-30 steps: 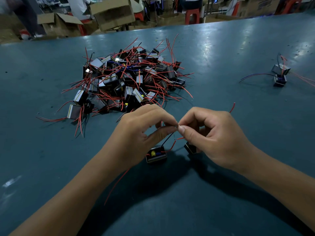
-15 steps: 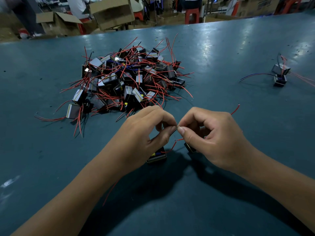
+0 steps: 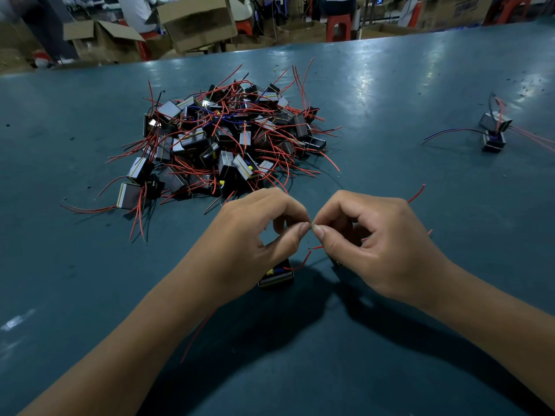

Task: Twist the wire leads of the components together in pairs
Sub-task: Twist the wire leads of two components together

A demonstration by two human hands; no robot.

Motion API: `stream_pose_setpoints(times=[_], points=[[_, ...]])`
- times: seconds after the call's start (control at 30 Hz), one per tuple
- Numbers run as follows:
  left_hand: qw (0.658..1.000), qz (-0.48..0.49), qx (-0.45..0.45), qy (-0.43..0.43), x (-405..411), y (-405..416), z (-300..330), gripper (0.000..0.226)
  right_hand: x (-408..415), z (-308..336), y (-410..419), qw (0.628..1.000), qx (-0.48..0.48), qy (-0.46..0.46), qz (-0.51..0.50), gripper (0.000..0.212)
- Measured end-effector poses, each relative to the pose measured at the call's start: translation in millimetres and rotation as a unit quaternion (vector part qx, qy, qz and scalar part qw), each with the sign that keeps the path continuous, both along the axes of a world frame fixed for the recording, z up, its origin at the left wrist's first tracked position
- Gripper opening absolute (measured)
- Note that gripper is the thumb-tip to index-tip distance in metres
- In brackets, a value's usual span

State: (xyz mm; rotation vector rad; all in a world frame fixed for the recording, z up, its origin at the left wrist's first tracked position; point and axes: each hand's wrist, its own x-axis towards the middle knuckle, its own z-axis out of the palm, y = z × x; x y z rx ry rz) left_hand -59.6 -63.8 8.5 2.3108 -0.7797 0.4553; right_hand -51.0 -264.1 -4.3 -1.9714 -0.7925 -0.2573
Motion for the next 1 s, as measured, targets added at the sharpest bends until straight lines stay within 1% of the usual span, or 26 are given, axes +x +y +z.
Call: stream_pose_setpoints(times=[0.13,0.2,0.47,0.63,0.87,1.0], points=[[0.999,-0.012,0.031,0.028,0,2,0,0.021,0,-1,0,1.000,-0.003,-0.012,0.001,0.010],[0.998,-0.013,0.043,0.036,0,2,0,0.023,1,-1,0,1.000,-0.006,-0.014,0.003,0.010],[0.998,-0.031,0.032,0.042,-1,2,2,0.015,2,-1,0,1.000,-0.014,-0.024,0.004,0.010],[0.999,-0.023,0.024,0.030,-2,1,3,0.010,1,0,0,0.999,-0.015,-0.029,0.006,0.010],[0.999,0.010,0.027,-0.019,-5,-6,0,0.018,0,0,1,0.999,-0.029,-0.045,-0.004,0.011],[0.999,0.018,0.026,-0.018,-6,-8,1,0.020,-1,1,2,0.998,-0.036,-0.056,-0.010,0.011]])
